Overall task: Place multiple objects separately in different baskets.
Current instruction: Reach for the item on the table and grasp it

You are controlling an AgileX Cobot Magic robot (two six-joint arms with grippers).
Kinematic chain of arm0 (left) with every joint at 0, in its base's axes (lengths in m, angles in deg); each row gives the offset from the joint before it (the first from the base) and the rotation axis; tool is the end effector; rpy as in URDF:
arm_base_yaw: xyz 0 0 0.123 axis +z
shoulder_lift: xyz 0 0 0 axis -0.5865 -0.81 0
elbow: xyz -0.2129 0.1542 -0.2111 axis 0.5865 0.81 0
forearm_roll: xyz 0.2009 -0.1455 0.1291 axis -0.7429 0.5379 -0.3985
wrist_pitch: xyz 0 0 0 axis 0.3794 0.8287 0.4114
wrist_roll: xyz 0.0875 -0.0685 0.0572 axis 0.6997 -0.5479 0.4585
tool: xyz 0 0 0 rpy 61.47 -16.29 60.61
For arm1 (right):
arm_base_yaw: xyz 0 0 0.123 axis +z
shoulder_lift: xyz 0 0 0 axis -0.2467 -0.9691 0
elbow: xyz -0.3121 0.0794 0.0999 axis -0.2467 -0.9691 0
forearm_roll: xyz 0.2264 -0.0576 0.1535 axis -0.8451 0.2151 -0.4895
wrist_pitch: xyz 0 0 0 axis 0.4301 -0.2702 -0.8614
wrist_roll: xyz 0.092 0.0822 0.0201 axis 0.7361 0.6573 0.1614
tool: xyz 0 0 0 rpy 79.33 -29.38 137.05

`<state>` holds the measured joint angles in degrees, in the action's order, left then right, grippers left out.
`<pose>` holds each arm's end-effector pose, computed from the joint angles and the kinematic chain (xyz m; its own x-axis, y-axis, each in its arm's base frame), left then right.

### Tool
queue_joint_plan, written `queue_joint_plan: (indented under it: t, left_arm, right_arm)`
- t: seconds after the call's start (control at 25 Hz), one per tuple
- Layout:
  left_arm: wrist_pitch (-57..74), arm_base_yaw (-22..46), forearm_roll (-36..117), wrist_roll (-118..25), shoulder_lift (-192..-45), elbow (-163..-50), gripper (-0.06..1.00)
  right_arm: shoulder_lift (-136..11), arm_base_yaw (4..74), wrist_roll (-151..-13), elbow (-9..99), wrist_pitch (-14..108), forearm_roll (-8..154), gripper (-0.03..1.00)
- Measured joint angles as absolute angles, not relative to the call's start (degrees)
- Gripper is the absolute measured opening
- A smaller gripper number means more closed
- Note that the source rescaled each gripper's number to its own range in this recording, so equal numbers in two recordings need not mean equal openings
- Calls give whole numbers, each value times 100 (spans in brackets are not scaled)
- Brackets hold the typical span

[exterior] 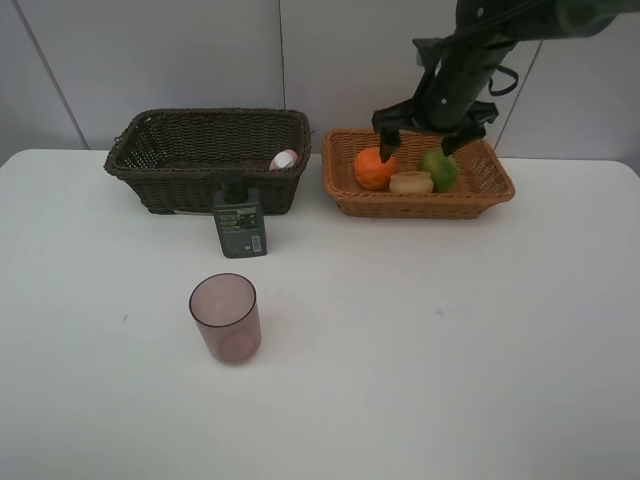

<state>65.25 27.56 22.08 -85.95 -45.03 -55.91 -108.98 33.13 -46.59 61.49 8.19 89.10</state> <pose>-0.0031 0.0092 0.2776 -0.4456 0.0143 -0.8951 0.0607 0.9981 -0.0142 0.4976 0.1561 0.2132 -0.8902 -0.1759 -0.4203 -0.1737 0.9838 -0.0438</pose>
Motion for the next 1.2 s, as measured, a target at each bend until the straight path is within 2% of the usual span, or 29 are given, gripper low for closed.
queue_joint_plan:
  t: [0.2, 0.52, 0.76, 1.2]
  left_arm:
    - [6525, 2756, 2208, -8595, -4503, -5591, 96]
    - [6525, 2756, 2208, -8595, -4503, -5591, 96]
    - [6525, 2756, 2208, -8595, -4503, -5591, 96]
    - [6525, 2756, 2208, -8595, -4503, -5591, 96]
  right_arm:
    - [-10241, 2813, -4659, 5713, 332, 8892, 99]
    - [-7924, 1913, -4665, 3565, 396, 8908, 99]
    - [-5358, 1853, -4665, 2364, 290, 8914, 99]
    - [-1467, 1895, -4665, 1164, -233, 8873, 99]
